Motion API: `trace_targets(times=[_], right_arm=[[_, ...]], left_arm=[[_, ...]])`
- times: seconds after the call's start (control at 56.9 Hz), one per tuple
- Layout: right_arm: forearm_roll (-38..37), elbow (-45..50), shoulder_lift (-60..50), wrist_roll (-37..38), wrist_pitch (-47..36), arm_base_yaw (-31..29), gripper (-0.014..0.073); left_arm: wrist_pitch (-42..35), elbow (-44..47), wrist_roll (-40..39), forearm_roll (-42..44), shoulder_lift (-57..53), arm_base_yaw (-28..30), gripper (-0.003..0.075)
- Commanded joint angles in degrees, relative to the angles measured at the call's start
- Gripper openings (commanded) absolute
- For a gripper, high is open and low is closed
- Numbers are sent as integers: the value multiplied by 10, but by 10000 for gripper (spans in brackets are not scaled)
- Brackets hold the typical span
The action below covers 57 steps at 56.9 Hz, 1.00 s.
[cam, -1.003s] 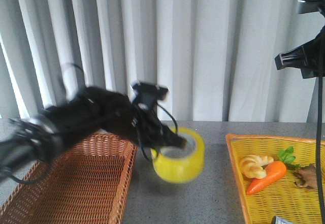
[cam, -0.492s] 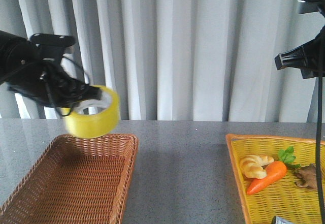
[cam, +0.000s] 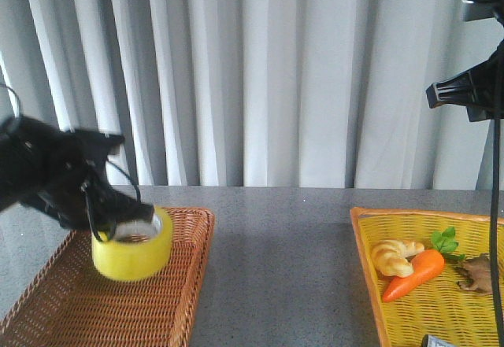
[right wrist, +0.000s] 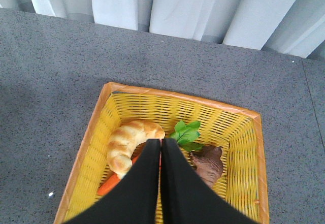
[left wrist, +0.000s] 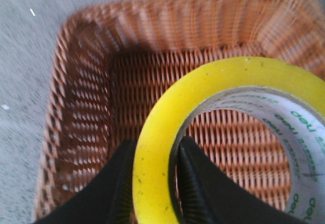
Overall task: Transfer tape with both arms
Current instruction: 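Lift the tape with the left gripper and lower it into the brown basket, then open the left gripper and raise it off the tape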
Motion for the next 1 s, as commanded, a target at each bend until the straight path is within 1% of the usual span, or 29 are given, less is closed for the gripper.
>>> trace_targets(times=[0.0, 0.229, 0.51, 0.651, 0.739, 0.827, 0.985], right_arm=[[-8, -16, -24, -1, -31, -3, -7], [-8, -16, -24, -1, -31, -3, -7], [-8, -16, -24, -1, -31, -3, -7], [-8, -16, -24, -1, -31, -3, -7], [-8, -16, -24, -1, -31, -3, -7], [-8, -16, -24, -1, -31, -3, -7], [-8, -16, -24, -1, -31, -3, -7]], left_arm=[[-36, -10, -22, 8, -9, 2, 62], [-31, -11, -28, 19, 31, 2, 64], [-43, -11, -37, 25, 35, 2, 64], [-44, -11, -35, 29, 35, 2, 87], [-41, -11, -35, 30, 35, 2, 131], [-41, -11, -35, 29, 35, 2, 206], [-42, -11, -35, 28, 35, 2, 402]])
